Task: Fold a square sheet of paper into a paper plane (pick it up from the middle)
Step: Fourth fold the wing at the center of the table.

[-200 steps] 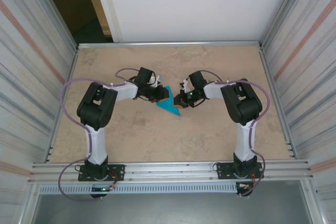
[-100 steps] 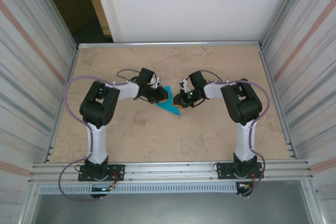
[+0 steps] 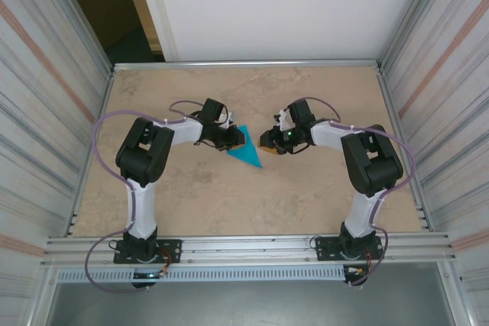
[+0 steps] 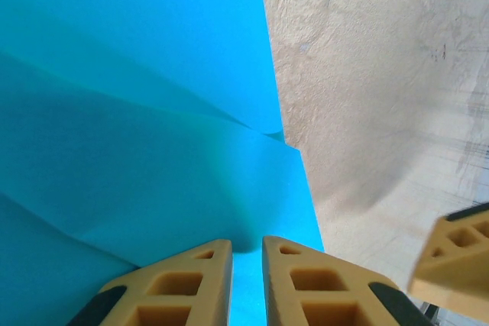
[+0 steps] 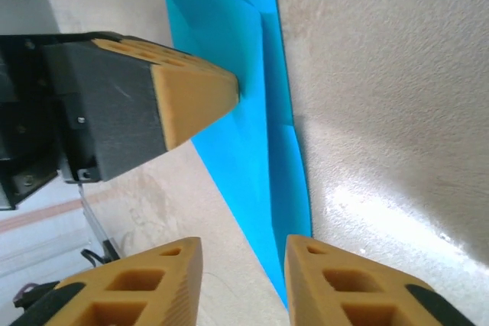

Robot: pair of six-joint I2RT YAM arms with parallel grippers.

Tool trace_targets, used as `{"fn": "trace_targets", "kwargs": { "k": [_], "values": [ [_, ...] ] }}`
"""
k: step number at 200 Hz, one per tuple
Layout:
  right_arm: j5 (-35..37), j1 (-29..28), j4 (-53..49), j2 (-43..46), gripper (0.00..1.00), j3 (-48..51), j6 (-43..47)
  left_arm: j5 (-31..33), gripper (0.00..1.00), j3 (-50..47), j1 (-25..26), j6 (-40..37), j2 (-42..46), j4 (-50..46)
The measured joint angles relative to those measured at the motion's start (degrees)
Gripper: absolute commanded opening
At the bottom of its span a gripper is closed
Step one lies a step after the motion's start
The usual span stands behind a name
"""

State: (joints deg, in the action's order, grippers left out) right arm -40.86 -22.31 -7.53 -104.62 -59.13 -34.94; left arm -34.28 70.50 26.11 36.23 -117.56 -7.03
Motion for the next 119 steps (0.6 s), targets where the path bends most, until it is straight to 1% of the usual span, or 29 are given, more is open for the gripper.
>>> {"fn": "trace_targets", "kwargs": {
  "k": [9, 24, 48, 75, 119],
  "values": [
    [0.92, -0.5, -0.94, 0.61, 0.19, -0.33, 0.48, 0.0, 0.19, 0.0, 0.0, 0.0, 0.0, 0.0],
    [2.64, -2.43, -2.71, 0.59, 0.13, -1.92, 1.66, -0.2, 0.18, 0.26, 0.0, 0.02, -0.33, -0.2],
    [4.0, -5.95, -4.52, -1.36, 0.08, -5.75, 3.04, -0.46, 0.18, 0.61, -0.11, 0.02, -0.66, -0.31],
    [4.68, -8.46, -4.59, -5.38, 0.06, -9.2, 3.91, -0.48, 0.18, 0.66, -0.11, 0.04, -0.72, -0.28],
    [4.85, -8.31, -5.33, -9.38, 0.06, -9.68, 3.96, -0.48, 0.18, 0.66, -0.11, 0.04, -0.74, -0.28]
  ]
}}
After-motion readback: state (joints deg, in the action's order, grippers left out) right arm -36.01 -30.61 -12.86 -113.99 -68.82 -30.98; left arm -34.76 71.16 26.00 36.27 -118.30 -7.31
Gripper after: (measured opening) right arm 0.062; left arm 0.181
